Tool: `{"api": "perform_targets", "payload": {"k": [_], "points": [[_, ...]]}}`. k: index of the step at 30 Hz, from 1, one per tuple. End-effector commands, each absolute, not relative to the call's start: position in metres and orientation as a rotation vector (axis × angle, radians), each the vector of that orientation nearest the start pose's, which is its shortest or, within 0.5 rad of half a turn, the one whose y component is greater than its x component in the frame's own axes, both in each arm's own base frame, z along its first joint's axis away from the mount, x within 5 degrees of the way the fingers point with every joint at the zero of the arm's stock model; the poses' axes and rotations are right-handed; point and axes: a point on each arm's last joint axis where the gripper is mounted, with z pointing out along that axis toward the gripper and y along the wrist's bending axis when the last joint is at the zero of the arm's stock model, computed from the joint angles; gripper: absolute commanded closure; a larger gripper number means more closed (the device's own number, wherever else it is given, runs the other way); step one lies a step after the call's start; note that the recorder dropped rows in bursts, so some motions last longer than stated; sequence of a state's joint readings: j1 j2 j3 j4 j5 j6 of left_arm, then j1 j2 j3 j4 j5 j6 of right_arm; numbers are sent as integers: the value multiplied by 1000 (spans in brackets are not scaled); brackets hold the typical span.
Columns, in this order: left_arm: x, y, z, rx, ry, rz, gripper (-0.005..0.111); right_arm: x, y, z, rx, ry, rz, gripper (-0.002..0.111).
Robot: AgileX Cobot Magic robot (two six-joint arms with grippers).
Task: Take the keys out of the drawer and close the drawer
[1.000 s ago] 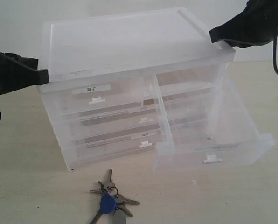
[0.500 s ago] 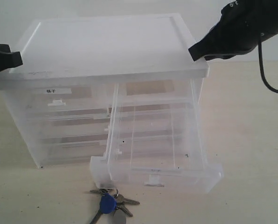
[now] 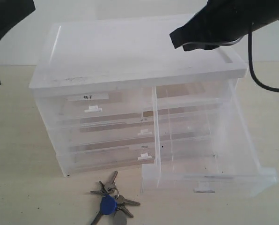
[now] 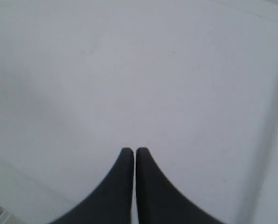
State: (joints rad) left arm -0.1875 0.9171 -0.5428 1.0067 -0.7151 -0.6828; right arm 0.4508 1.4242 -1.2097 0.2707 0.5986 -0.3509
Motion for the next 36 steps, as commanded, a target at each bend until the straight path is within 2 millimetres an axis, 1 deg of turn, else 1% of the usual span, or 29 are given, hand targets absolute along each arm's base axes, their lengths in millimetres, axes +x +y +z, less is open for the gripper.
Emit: {"api": "perform_targets", "payload": {"k": [1,2,4,5,6,7,8,9,11,13,15,18,21,23,26,29,33,36], "points": [[166,-67,320,531,1447,-371,102,282,127,356,-565,2128,214,108],[171,-61,314,452,1526,-334,102,283,112,361,-467,2135,157,108],[183,-55,304,386,1617,-264,102,286,91,362,-386,2165,55,108],[192,-55,296,368,1649,-260,102,289,79,361,-325,2188,26,108],[200,-56,291,340,1669,-273,102,292,72,357,-295,2208,13,108],[213,-58,279,314,1726,-285,102,296,65,351,-262,2233,7,108],[222,-59,270,288,1774,-297,102,301,60,342,-245,2269,-3,108],[232,-57,260,260,1822,-298,102,304,56,334,-244,2295,-16,108],[251,-57,239,233,1892,-312,102,311,56,317,-249,2343,-7,108],[262,-59,224,219,1889,-370,102,317,61,308,-277,2360,36,108],[268,-60,219,210,1865,-416,102,321,67,304,-283,2353,108,108],[271,-59,223,212,1832,-426,102,325,75,300,-275,2348,214,108],[276,-57,236,223,1794,-428,102,323,82,298,-270,2366,301,108],[281,-58,244,237,1774,-441,102,321,90,297,-298,2377,326,108],[284,-61,250,271,1776,-461,102,316,105,297,-356,2373,351,108],[287,-62,255,281,1761,-465,102,309,124,297,-414,2375,401,108],[291,-63,264,295,1732,-458,102,298,148,297,-523,2353,424,108],[291,-63,263,303,1735,-459,102,298,151,298,-536,2334,417,108]]}}
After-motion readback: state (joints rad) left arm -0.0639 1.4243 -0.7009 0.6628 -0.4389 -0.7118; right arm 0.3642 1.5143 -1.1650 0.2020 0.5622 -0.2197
